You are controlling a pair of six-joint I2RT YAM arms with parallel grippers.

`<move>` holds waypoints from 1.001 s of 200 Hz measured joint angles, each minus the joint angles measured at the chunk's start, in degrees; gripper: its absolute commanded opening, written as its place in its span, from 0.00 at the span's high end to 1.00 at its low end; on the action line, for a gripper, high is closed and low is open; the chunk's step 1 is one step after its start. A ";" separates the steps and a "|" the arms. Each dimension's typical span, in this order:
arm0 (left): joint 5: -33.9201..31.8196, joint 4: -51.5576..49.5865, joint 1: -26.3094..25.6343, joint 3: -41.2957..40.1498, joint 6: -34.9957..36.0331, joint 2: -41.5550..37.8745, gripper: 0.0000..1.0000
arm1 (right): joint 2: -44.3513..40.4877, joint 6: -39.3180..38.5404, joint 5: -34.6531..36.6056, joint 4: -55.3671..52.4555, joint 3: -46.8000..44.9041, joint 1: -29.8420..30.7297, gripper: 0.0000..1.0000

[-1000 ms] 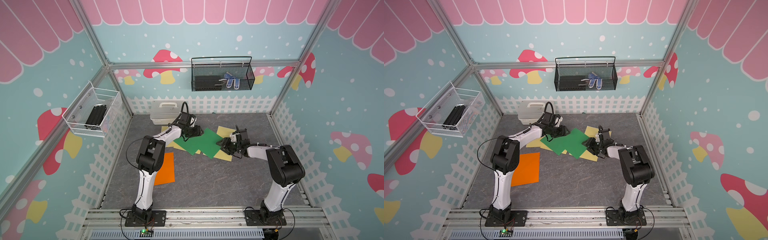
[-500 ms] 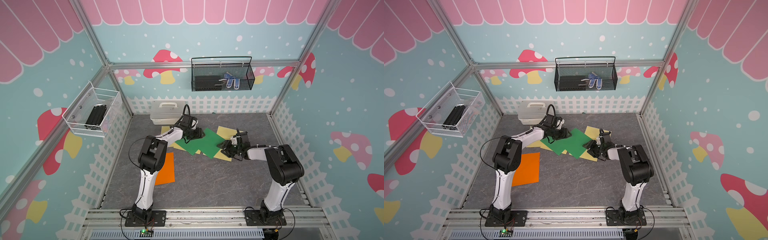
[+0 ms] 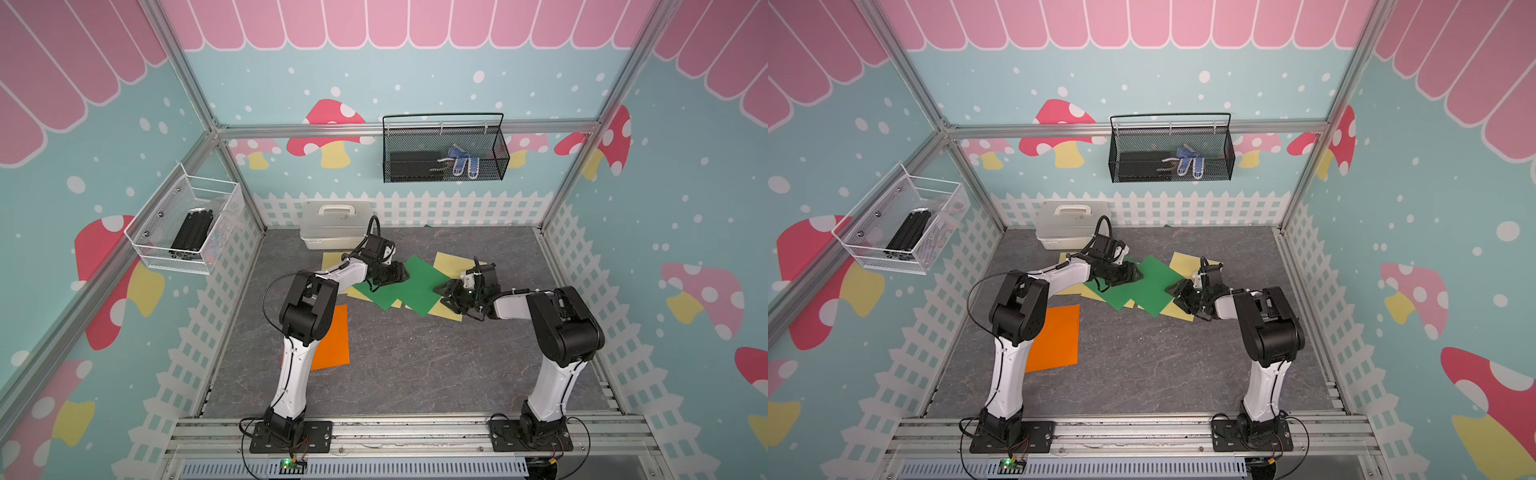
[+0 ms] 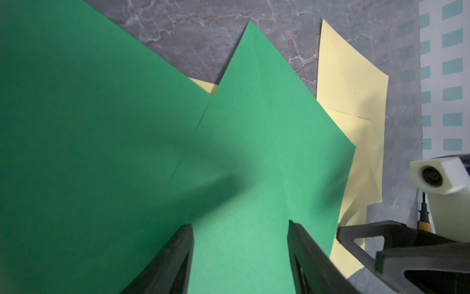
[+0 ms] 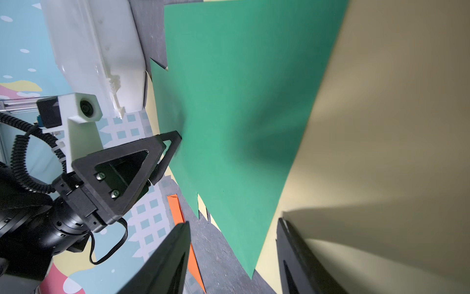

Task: Sort the scattered colored papers by color
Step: Pick up the colored paper from the center of the board.

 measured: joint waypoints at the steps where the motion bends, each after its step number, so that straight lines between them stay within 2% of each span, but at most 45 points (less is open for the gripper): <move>1: 0.00 0.04 0.00 -0.02 0.00 0.00 0.38 | 0.04 0.00 -0.04 0.07 0.02 0.00 0.42; 104: 0.81 1.75 0.00 -0.11 -0.02 0.48 0.38 | 1.97 0.52 -1.51 3.10 1.09 -0.02 0.43; 148: 0.87 2.23 0.00 -0.11 -0.20 0.61 0.38 | -4.20 -0.90 0.39 -4.35 -0.28 0.11 0.42; 200: 1.05 2.89 0.00 -0.24 -0.87 0.66 0.38 | -8.00 -2.10 2.71 -7.10 -1.73 0.39 0.42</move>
